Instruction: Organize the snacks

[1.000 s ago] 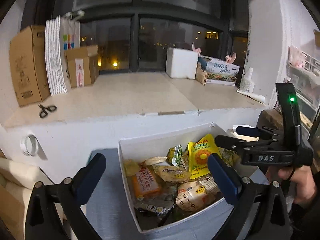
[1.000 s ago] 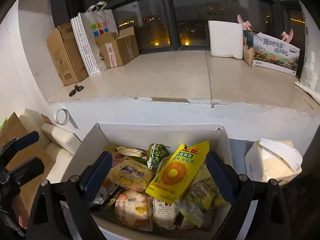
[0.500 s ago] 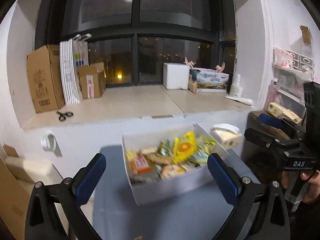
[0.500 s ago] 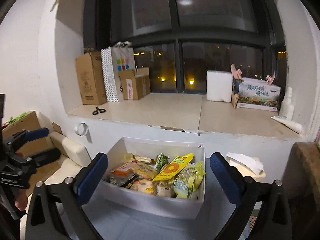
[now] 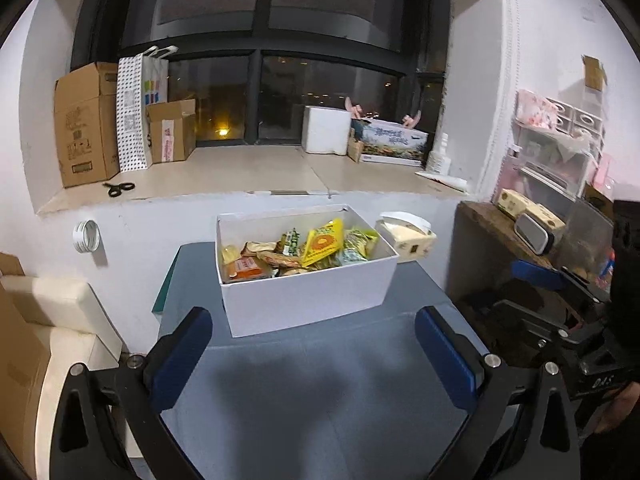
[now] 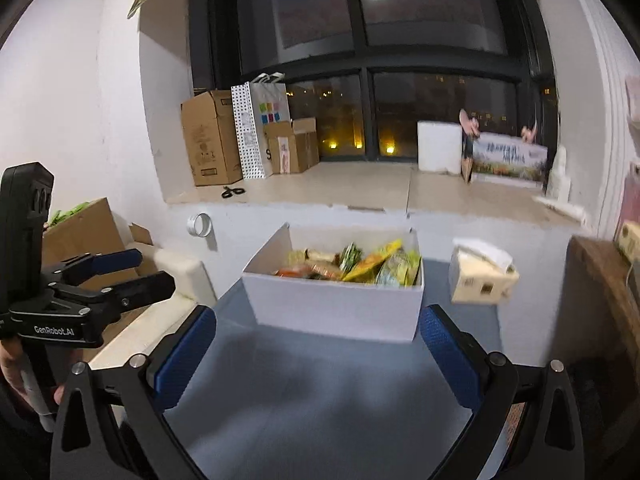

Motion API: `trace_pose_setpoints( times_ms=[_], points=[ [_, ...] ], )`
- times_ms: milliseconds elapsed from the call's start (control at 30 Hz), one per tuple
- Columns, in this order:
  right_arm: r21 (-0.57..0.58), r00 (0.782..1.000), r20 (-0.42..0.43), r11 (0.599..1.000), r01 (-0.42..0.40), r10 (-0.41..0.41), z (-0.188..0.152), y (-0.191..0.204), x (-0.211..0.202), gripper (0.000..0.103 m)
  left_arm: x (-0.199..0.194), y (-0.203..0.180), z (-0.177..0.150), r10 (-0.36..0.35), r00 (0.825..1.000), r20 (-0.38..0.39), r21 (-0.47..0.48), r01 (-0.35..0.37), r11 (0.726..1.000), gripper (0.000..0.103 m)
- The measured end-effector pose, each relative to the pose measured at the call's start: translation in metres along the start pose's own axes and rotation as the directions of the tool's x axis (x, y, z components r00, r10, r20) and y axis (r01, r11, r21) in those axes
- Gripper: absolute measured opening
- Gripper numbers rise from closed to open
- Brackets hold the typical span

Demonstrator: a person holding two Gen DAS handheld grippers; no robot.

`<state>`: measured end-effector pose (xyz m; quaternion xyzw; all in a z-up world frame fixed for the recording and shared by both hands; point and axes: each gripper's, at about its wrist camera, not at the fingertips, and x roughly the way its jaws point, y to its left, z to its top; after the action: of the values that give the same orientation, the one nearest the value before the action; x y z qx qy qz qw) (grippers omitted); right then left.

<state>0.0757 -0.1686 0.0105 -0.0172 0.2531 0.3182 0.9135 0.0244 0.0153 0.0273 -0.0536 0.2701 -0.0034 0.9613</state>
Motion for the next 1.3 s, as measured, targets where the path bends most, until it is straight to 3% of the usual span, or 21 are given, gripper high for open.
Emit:
trace_pose_setpoints(
  times_ms=[1300],
  points=[
    [-0.004,0.999,-0.018,1.0,0.028,-0.028,-0.002,0.0038,-0.0025,0.103,0.0028,-0.007,-0.0027,-0.016,1.0,-0.018,0.01,0.016,1.0,0.103]
  ],
)
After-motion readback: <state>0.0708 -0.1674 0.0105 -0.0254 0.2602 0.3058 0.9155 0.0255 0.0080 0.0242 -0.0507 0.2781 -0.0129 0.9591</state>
